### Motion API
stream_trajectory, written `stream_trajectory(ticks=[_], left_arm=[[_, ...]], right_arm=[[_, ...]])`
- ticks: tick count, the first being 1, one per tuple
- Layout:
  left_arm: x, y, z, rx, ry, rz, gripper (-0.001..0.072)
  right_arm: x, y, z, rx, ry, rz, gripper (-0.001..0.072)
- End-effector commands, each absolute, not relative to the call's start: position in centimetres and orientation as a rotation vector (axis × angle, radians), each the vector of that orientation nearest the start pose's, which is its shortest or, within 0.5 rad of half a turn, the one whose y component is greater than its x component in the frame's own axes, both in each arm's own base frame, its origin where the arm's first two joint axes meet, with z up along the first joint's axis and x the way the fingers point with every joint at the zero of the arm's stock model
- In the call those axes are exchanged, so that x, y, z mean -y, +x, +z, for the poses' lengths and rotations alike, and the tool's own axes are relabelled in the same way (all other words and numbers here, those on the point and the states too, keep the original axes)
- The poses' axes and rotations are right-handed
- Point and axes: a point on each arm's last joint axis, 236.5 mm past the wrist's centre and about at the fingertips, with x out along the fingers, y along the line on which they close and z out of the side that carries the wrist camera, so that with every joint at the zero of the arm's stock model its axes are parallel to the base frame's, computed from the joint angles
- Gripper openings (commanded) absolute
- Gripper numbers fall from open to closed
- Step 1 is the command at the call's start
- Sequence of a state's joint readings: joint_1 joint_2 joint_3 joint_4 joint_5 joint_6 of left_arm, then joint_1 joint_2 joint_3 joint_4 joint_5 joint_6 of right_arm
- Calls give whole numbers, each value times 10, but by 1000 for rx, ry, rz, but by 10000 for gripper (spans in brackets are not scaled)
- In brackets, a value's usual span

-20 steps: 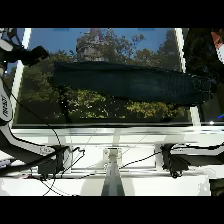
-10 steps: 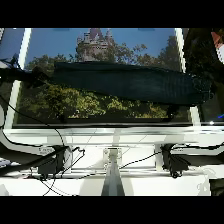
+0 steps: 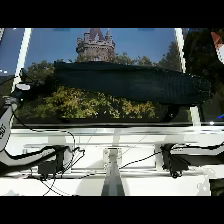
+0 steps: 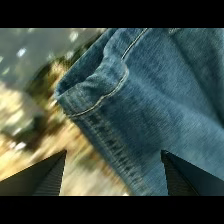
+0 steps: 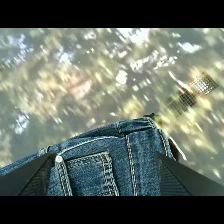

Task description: Fold the clothes and pants, and hang the long-sleeved shirts on hangers.

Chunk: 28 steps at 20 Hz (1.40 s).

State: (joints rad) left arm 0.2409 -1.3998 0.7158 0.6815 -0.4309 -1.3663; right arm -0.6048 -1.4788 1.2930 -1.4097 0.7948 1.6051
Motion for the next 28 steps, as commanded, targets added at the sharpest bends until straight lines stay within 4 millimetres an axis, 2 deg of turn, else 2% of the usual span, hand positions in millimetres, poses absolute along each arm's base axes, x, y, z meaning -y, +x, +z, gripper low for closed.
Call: stream_trajectory(ticks=[1,3,4,5,6,7,8,10,12,14,15,16,17,18,20,22,24,25,26,28], left_arm=[[-17,425,-115,-872,-907,287,708],[-5,434,-118,-878,-885,265,705],[-2,442,-116,-867,-870,256,692],[-2,453,-112,-842,-860,255,654],[-4,463,-106,-816,-852,254,459],[-8,474,-97,-784,-848,252,176],[-11,484,-88,-751,-838,248,33],[-19,505,-59,-687,-743,196,23],[-18,519,-21,-624,-632,120,23],[-14,522,24,-551,-569,60,22],[-5,516,46,-534,-545,12,22],[6,507,64,-536,-492,-47,22],[17,494,80,-547,-420,-105,22],[25,482,94,-554,-360,-149,21],[42,456,125,-551,-324,-226,21],[60,433,152,-534,-304,-294,21],[69,420,174,-495,-285,-325,21],[72,417,179,-484,-281,-331,22],[73,417,179,-487,-280,-336,22],[80,412,170,-531,-290,-365,22]], right_arm=[[259,424,11,-889,484,-517,678],[256,425,11,-889,500,-511,673],[255,425,11,-887,504,-509,605],[253,426,11,-886,500,-505,482],[252,428,13,-888,485,-496,363],[249,430,15,-894,443,-471,329],[246,433,18,-902,410,-447,329],[234,440,29,-911,382,-409,324],[216,456,47,-896,354,-363,320],[192,479,69,-846,312,-307,319],[173,494,81,-810,293,-267,312],[150,509,90,-775,285,-221,296],[121,523,98,-743,277,-165,103],[91,534,102,-723,263,-112,32],[17,550,103,-706,254,12,31],[-74,553,95,-729,307,141,30],[-168,536,78,-794,331,289,30],[-213,524,70,-824,331,364,30],[-258,508,63,-847,334,438,30],[-337,473,44,-913,387,548,30]])
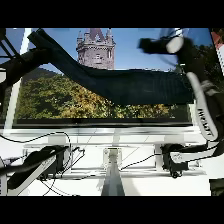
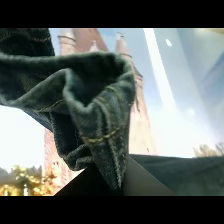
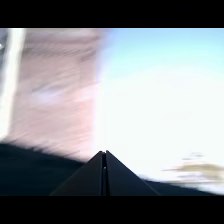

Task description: Fold the clothes and pants, and hang the long-sleeved shirts on hangers.

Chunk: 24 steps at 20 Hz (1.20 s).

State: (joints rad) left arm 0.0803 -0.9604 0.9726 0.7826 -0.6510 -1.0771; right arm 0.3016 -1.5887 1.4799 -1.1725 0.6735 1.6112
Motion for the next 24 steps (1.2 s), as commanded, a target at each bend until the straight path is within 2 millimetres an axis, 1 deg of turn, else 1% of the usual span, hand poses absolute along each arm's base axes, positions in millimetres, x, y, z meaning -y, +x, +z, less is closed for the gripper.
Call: stream_trajectory(ticks=[1,2,4,6,7,8,9,10,11,12,14,16,18,19,20,21,22,23,24], left_arm=[[83,409,168,-545,-293,-378,22],[86,408,168,-546,-296,-385,22],[94,409,172,-537,-325,-403,23],[113,409,171,-546,-374,-449,23],[120,409,166,-560,-362,-462,23],[125,410,159,-578,-347,-470,23],[130,411,150,-602,-341,-478,23],[134,412,143,-621,-344,-486,23],[140,412,137,-637,-343,-496,23],[148,411,133,-651,-345,-514,23],[172,409,130,-665,-381,-560,23],[206,405,123,-691,-426,-618,23],[249,389,107,-761,-457,-701,24],[271,379,98,-800,-466,-742,24],[295,366,88,-844,-474,-787,25],[316,352,78,-886,-474,-829,66],[334,337,69,-921,-458,-866,222],[349,323,61,-951,-435,-900,472],[359,313,56,-968,-417,-926,653]], right_arm=[[-370,453,33,-954,414,594,30],[-403,429,22,-1003,437,643,30],[-454,384,0,-1092,454,722,30],[-493,346,-17,-1155,413,793,30],[-506,331,-21,-1185,389,825,30],[-513,320,-21,-1205,370,850,30],[-514,318,-18,-1208,361,860,30],[-510,321,-13,-1207,347,863,31],[-500,330,-9,-1204,322,855,31],[-484,344,-6,-1199,289,836,30],[-434,381,-1,-1190,225,758,31],[-365,422,5,-1185,188,638,30],[-288,456,14,-1194,205,505,30],[-249,469,20,-1200,238,443,31],[-214,478,26,-1205,272,389,31],[-179,483,32,-1211,308,334,31],[-149,486,37,-1215,338,288,31],[-120,487,42,-1218,367,244,31],[-95,486,47,-1218,392,206,31]])
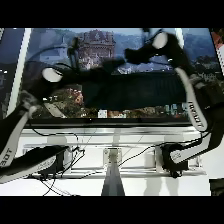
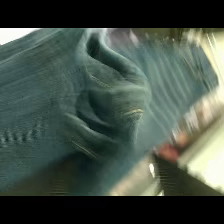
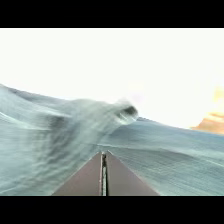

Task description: Fold the clothes and pants, and hang the long-sleeved shirts on hangers.

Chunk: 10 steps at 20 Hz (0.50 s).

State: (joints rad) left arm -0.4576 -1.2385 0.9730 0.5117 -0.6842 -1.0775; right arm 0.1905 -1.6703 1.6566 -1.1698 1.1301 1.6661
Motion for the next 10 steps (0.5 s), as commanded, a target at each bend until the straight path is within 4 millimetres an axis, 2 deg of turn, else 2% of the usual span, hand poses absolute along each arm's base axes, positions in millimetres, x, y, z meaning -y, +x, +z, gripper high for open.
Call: stream_trajectory(ticks=[1,3,5,7,10], left_arm=[[364,306,54,-964,-381,-950,709],[359,309,51,-933,-308,-965,709],[335,328,46,-915,-266,-911,708],[300,353,43,-909,-261,-833,706],[226,381,28,-958,-258,-711,705]], right_arm=[[-76,484,52,-1217,406,180,31],[-48,481,58,-1207,388,163,31],[-34,479,58,-1205,360,157,31],[-32,480,57,-1197,315,184,31],[-36,482,58,-1181,273,216,31]])
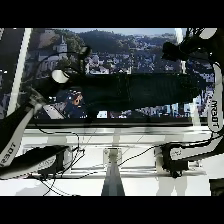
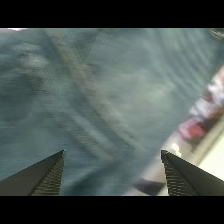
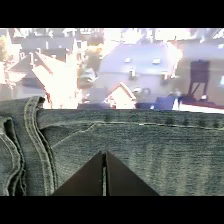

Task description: Fold the clothes and pants, and hang the long-sleeved shirts on hangers.

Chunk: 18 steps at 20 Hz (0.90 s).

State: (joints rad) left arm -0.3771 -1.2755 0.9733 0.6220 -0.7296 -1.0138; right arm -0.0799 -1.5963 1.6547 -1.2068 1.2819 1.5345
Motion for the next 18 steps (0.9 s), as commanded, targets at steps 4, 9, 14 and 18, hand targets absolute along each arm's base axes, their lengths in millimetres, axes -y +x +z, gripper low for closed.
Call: stream_trajectory(ticks=[4,9,14,18], left_arm=[[140,381,-8,-1102,-311,-546,705],[115,352,-76,-1215,-442,-413,705],[159,345,-111,-1267,-593,-436,704],[190,351,-109,-1218,-639,-516,167]], right_arm=[[-36,483,59,-1173,270,216,31],[-38,484,59,-1170,270,219,31],[-52,483,58,-1176,259,247,31],[-80,479,51,-1187,165,341,31]])
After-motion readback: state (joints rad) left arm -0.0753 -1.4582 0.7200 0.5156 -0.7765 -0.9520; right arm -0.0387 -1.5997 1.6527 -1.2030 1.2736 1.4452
